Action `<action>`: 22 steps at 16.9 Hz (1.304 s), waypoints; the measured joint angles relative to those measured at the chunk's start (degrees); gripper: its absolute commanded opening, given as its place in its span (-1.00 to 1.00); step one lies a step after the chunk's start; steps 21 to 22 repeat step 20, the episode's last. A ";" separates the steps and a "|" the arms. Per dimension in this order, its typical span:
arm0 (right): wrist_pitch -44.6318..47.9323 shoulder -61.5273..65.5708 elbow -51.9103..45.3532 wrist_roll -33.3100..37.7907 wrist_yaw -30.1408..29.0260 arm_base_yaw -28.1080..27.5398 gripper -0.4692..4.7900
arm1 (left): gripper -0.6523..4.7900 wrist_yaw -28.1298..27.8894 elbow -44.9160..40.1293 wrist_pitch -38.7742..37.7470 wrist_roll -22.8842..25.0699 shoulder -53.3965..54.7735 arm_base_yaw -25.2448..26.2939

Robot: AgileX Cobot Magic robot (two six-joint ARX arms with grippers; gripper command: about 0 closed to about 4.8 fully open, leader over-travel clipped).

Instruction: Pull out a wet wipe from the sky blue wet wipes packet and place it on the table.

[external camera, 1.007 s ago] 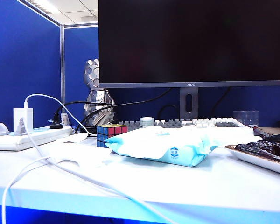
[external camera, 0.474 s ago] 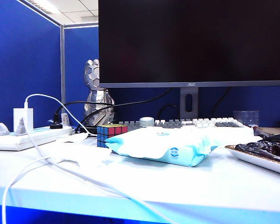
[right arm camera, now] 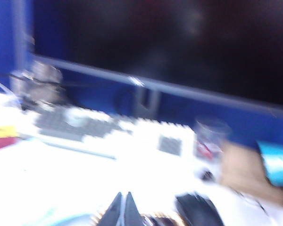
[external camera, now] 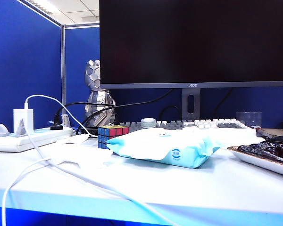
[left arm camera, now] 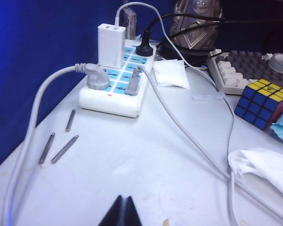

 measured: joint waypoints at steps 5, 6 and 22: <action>-3.76 0.00 -3.65 3.82 -0.74 -5.53 -0.84 | -0.76 0.00 0.00 0.00 0.00 0.00 0.00; -10.14 -0.02 -3.65 3.85 -0.76 -5.53 -0.84 | -0.76 0.00 0.00 0.00 0.00 0.00 0.00; -13.46 -0.04 -3.65 6.05 -0.57 -5.53 -0.84 | -0.76 0.00 0.00 0.00 0.00 0.00 0.00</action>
